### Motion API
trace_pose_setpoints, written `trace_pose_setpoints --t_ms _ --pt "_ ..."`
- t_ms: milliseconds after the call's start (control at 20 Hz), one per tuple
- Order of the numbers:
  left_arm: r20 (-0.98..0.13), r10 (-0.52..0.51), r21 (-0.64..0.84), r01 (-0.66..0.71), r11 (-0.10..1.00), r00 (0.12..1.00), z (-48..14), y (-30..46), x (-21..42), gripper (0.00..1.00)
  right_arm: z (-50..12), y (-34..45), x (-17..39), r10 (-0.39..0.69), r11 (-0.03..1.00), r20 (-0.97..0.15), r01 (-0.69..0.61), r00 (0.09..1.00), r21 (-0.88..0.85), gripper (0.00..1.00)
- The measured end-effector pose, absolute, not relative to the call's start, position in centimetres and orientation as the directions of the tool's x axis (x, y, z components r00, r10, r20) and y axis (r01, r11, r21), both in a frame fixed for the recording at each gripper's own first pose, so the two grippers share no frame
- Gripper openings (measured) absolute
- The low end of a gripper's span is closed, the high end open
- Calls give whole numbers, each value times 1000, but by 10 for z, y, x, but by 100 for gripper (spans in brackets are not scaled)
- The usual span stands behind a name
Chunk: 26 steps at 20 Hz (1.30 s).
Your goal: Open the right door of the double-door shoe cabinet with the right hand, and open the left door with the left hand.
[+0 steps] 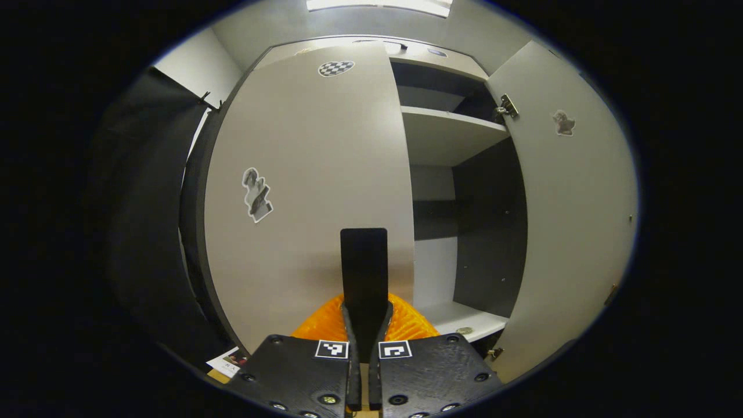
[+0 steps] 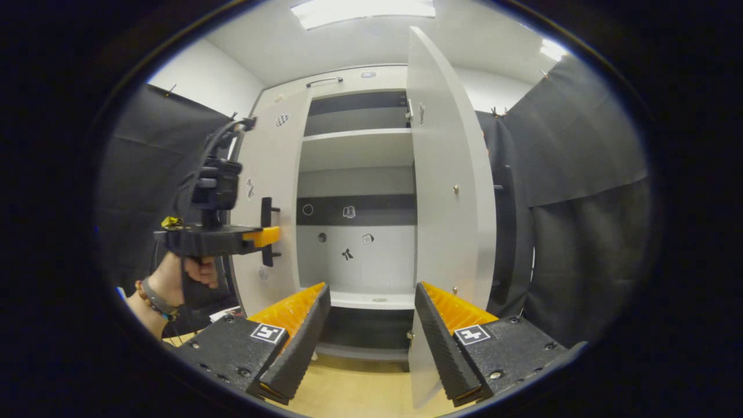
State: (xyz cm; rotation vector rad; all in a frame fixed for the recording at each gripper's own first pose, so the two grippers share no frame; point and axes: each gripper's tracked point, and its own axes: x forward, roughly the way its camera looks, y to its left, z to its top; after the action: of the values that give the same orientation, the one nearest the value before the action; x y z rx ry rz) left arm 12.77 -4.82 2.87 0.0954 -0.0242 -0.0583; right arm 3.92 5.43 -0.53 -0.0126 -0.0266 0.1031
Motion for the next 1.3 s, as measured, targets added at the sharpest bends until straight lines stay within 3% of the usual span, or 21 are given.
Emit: trace_pose_setpoints --t_ms 650,1300 --pt "40 -13 128 8 992 999 36 13 37 4 -2 63 31 115 993 43 -115 992 -12 91" --pt "46 153 170 -158 973 987 31 113 -13 2 2 82 34 135 991 51 -134 990 -27 91"
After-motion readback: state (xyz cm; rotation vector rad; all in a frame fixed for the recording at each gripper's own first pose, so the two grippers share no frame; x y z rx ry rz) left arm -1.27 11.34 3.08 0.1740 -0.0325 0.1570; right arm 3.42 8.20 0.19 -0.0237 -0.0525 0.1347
